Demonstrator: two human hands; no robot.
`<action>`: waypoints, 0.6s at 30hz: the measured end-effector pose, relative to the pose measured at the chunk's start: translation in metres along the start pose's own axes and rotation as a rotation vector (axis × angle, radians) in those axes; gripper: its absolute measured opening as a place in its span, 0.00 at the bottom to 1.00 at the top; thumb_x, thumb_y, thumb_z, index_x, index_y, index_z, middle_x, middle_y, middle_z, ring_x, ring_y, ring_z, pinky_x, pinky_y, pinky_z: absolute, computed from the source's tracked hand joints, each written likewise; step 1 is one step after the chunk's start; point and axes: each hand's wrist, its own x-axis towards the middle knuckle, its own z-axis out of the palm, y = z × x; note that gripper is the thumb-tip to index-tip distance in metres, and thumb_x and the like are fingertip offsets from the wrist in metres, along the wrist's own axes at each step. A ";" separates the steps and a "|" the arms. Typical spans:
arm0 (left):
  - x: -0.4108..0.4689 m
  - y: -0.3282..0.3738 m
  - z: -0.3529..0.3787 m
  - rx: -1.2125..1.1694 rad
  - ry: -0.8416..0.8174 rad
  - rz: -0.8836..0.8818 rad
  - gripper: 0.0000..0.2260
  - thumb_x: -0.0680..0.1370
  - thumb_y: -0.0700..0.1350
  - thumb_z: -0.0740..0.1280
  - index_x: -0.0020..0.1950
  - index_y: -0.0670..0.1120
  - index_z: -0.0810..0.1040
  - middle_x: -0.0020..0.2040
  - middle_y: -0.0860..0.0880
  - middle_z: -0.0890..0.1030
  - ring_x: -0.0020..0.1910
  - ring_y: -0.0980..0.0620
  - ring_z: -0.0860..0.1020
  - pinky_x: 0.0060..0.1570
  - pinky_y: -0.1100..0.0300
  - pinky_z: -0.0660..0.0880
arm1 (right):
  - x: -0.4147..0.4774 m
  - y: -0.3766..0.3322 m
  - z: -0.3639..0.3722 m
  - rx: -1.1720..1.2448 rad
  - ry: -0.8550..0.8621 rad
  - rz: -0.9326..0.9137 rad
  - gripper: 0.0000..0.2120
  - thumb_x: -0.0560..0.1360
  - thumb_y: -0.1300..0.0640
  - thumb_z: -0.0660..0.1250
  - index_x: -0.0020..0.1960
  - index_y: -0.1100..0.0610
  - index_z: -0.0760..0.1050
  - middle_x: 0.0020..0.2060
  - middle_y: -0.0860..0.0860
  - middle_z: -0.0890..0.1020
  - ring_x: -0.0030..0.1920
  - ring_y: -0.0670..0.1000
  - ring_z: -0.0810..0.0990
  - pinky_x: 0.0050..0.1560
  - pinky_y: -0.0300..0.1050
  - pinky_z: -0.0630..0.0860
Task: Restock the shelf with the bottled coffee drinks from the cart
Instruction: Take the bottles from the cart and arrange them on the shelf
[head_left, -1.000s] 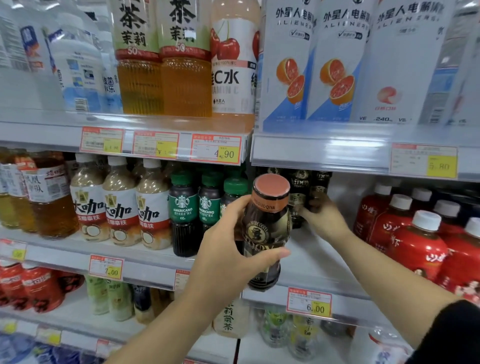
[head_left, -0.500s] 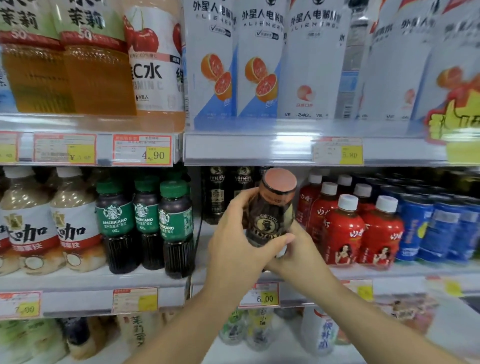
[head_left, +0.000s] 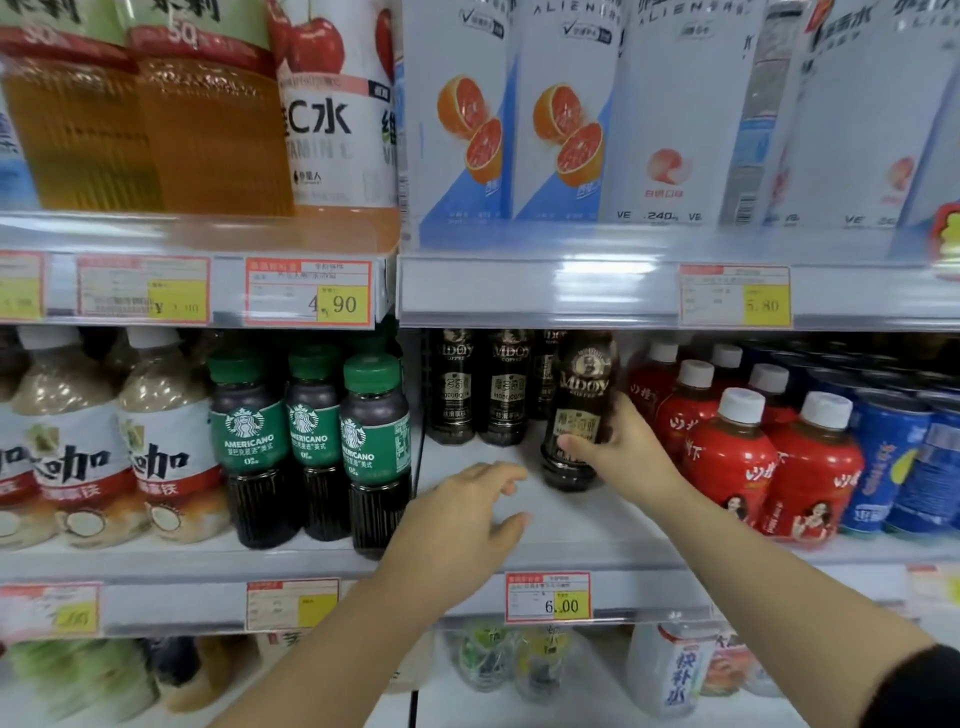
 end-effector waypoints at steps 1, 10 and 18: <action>0.000 -0.001 0.004 0.020 -0.032 -0.002 0.17 0.79 0.53 0.61 0.67 0.56 0.68 0.61 0.60 0.75 0.56 0.59 0.75 0.56 0.59 0.73 | 0.006 0.002 0.002 0.011 0.001 0.012 0.29 0.68 0.60 0.74 0.64 0.60 0.65 0.56 0.54 0.78 0.57 0.53 0.77 0.60 0.52 0.74; -0.004 -0.014 0.020 0.112 0.045 0.048 0.15 0.80 0.57 0.56 0.63 0.57 0.73 0.59 0.61 0.77 0.57 0.62 0.73 0.51 0.66 0.67 | 0.048 0.008 0.016 -0.117 0.009 0.008 0.27 0.73 0.61 0.70 0.69 0.61 0.64 0.62 0.57 0.75 0.63 0.58 0.74 0.60 0.45 0.69; -0.004 -0.018 0.027 0.083 0.099 0.064 0.29 0.72 0.66 0.45 0.60 0.56 0.77 0.56 0.59 0.80 0.55 0.59 0.76 0.49 0.63 0.69 | 0.063 0.009 0.032 -0.209 0.090 0.065 0.24 0.75 0.60 0.67 0.68 0.64 0.64 0.61 0.61 0.77 0.61 0.60 0.75 0.54 0.44 0.69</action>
